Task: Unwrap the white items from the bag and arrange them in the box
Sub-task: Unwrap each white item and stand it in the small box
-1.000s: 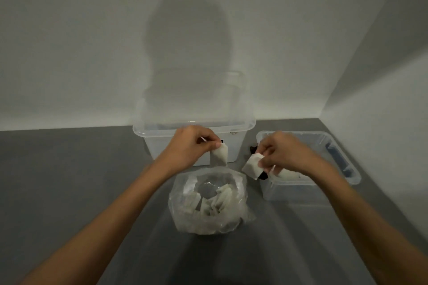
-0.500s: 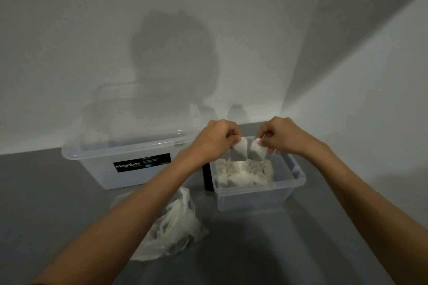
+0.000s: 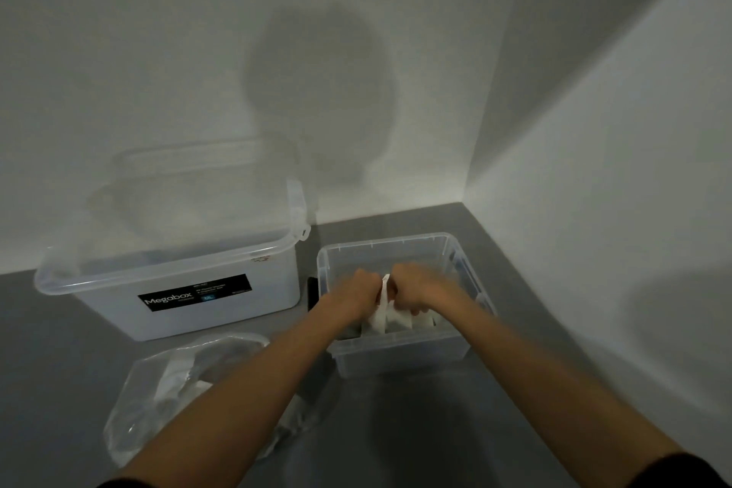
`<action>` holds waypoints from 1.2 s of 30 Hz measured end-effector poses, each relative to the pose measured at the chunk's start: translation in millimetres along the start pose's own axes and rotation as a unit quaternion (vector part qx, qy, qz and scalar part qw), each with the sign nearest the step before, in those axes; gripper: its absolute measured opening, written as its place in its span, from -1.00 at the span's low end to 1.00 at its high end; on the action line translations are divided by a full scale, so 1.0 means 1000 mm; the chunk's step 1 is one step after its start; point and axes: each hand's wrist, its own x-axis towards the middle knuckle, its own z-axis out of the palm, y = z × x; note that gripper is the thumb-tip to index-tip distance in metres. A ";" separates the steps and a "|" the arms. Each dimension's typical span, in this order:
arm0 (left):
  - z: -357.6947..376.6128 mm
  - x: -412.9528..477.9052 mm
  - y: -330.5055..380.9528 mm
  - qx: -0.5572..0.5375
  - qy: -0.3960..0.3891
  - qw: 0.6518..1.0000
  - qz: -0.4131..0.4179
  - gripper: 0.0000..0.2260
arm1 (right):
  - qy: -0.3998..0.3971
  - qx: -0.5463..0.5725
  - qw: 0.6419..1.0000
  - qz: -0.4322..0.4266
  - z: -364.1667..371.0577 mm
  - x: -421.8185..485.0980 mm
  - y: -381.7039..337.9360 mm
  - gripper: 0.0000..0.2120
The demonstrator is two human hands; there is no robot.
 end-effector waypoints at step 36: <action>-0.099 -0.111 -0.061 -0.150 0.179 0.972 -0.009 -0.82 | 0.192 0.065 0.964 -0.171 -0.083 -0.061 -0.085 -0.91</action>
